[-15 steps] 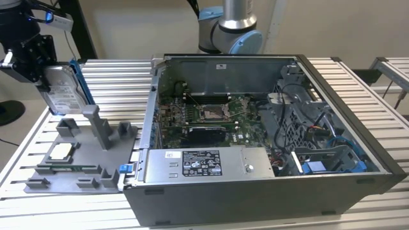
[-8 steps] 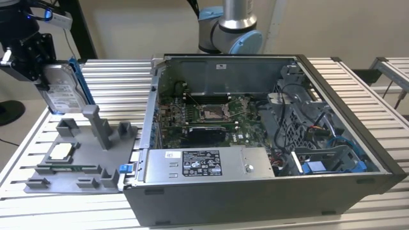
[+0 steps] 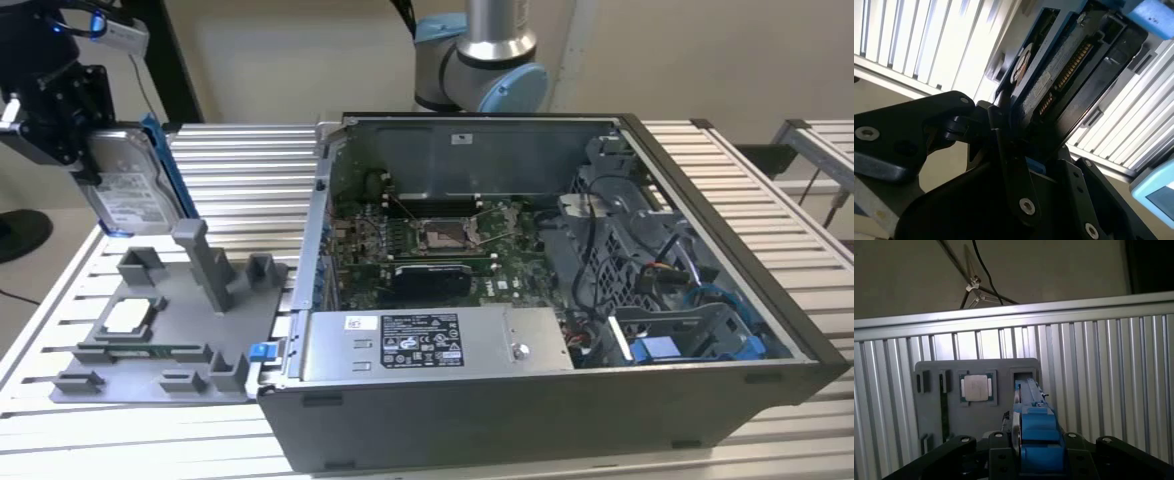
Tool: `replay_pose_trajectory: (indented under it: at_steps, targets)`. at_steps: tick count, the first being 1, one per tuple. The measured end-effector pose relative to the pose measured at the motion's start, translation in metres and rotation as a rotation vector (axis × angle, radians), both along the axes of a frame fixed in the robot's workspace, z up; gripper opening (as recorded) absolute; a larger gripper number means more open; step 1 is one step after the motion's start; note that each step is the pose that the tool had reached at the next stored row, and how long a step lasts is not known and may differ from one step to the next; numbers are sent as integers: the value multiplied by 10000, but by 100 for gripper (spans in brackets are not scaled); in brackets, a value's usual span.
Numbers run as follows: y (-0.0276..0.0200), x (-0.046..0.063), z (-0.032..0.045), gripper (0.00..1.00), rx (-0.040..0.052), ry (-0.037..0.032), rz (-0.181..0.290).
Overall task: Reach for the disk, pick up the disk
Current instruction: 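Pick up the disk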
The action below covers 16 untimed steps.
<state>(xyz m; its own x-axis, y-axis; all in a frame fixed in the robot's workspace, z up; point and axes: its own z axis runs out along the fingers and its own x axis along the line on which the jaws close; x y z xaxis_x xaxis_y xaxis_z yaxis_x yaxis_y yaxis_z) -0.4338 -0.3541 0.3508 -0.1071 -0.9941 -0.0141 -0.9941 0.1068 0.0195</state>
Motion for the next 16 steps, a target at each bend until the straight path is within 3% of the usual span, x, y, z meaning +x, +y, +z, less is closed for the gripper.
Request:
replay_pose_trajectory:
  at_steps: [9,16]
  targets:
    - [-1,1,64,0,0,1,1]
    - [1,-1,216,0,-1,1,-2]
